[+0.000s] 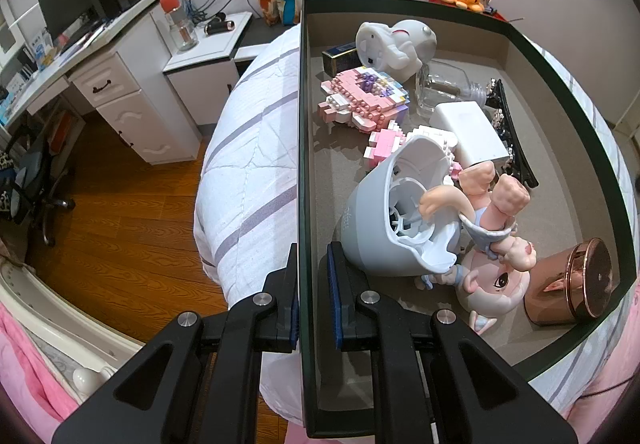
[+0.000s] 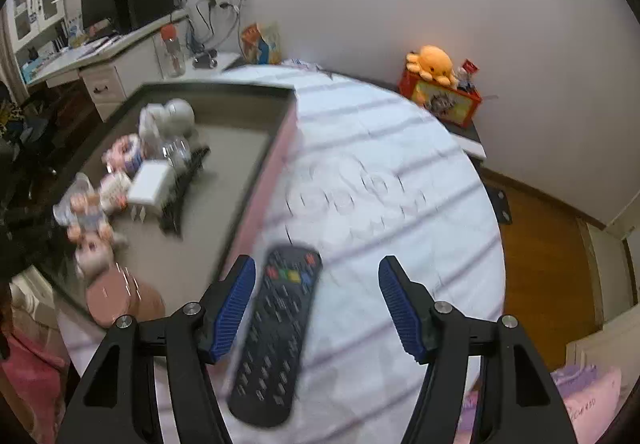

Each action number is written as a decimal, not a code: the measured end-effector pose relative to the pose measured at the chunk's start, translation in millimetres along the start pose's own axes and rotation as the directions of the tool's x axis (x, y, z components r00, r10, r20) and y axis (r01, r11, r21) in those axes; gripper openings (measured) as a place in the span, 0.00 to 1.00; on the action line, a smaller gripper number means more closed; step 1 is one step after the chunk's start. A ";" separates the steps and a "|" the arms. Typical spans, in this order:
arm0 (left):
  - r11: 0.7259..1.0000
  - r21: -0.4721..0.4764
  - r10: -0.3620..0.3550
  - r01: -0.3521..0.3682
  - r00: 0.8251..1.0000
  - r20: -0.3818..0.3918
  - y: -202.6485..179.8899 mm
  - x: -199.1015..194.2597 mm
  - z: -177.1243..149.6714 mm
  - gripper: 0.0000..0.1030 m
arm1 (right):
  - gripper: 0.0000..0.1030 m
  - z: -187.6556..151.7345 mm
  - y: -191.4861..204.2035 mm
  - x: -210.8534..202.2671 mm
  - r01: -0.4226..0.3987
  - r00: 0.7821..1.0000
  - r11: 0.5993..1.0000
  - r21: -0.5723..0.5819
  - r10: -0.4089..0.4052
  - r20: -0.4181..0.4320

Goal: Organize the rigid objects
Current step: 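Grasp the black TV remote on the bed with the right gripper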

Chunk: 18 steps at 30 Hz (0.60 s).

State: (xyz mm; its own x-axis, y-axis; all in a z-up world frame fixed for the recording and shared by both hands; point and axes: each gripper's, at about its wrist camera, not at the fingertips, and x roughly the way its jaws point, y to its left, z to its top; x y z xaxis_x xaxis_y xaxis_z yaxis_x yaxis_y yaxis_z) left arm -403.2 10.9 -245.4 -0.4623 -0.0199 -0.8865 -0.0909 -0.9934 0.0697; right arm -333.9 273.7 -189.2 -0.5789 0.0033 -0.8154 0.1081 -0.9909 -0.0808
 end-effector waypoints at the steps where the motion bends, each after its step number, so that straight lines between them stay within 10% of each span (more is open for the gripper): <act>1: 1.000 0.000 0.001 -0.001 1.000 -0.001 0.0 -0.2 0.4 0.09 | 0.64 -7.9 -1.8 0.6 0.000 1.000 1.000 0.002 0.000 -0.017; 18: 1.000 0.002 0.008 -0.008 1.000 0.001 0.5 -0.9 0.5 0.10 | 0.64 -48.1 3.9 42.2 -0.131 0.982 0.990 0.046 0.136 -0.130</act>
State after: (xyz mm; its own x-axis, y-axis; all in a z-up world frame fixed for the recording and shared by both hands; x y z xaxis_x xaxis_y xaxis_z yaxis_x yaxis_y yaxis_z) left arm -403.3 10.5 -244.4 -0.4638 -0.0273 -0.8855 -0.0890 -0.9930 0.0772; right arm -319.0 276.5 -251.5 -0.4488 -0.1142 -0.8863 0.1460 -0.9878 0.0534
